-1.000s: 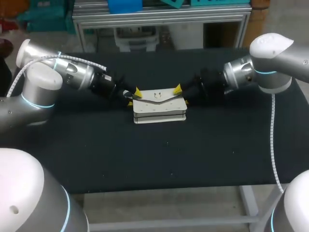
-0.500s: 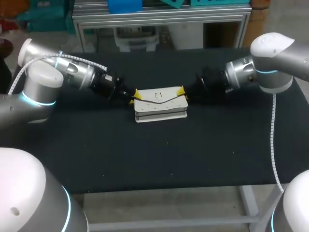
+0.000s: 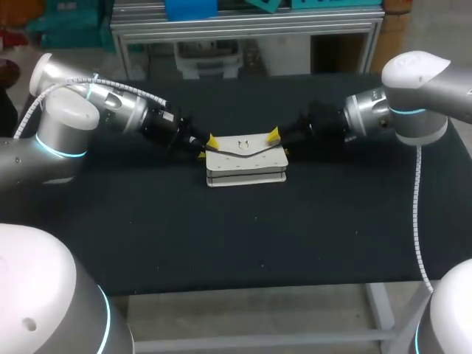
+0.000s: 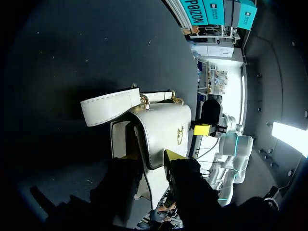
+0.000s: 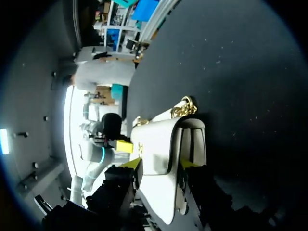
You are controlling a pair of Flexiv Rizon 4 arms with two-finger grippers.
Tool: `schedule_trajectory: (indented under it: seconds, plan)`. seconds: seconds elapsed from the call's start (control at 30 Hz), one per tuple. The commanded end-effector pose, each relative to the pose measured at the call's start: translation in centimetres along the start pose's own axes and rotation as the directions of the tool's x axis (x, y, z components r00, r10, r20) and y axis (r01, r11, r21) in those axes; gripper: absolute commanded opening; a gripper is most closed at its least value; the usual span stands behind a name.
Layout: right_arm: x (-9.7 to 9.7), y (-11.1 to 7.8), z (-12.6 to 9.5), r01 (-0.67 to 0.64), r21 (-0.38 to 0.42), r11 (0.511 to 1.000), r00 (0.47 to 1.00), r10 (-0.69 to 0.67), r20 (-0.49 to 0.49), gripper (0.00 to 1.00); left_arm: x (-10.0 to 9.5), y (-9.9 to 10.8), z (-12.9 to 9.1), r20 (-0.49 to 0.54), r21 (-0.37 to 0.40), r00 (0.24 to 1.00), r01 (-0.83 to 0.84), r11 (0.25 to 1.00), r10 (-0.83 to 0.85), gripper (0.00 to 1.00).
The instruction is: Pick up the bag, open it, inspect its contents, close it, and place it on the opposite side
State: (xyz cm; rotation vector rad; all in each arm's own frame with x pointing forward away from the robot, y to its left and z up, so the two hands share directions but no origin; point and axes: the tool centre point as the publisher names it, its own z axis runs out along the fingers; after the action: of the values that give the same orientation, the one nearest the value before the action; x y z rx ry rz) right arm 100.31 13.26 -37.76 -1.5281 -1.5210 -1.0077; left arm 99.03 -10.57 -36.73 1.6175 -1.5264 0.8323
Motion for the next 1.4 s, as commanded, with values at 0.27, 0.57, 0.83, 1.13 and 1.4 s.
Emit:
schedule_trajectory:
  seconds: [0.27, 0.57, 0.83, 1.13, 1.4]
  plan:
    - [-0.8, -0.2, 1.5, -0.021, 0.036, 0.999, 1.0, 0.02, 0.02, 0.0, -1.0, -0.6, 1.8, 0.013, -0.011, 0.999, 0.037, 0.999, -0.037, 0.0]
    - [0.1, -0.5, 0.4, -0.008, -0.011, 1.0, 1.0, 0.009, 0.026, 0.56, 0.3, 0.7, 0.8, 0.025, 0.015, 1.0, 0.002, 1.0, -0.002, 0.84]
    - [1.1, -1.0, -0.6, 0.013, -0.046, 0.999, 0.999, -0.012, 0.029, 1.0, 1.0, 1.6, 0.3, 0.029, 0.032, 0.999, -0.018, 0.999, 0.017, 1.0]
    - [1.0, -1.6, -0.9, 0.015, -0.047, 0.999, 0.999, -0.014, 0.037, 1.0, 1.2, 2.0, -0.1, 0.033, 0.051, 0.999, -0.02, 0.998, 0.019, 0.94]
    - [1.5, -2.2, -1.4, 0.021, -0.044, 0.999, 0.999, -0.019, 0.043, 0.99, 1.4, 2.3, -0.6, 0.044, 0.072, 0.999, -0.01, 0.997, 0.006, 0.92]
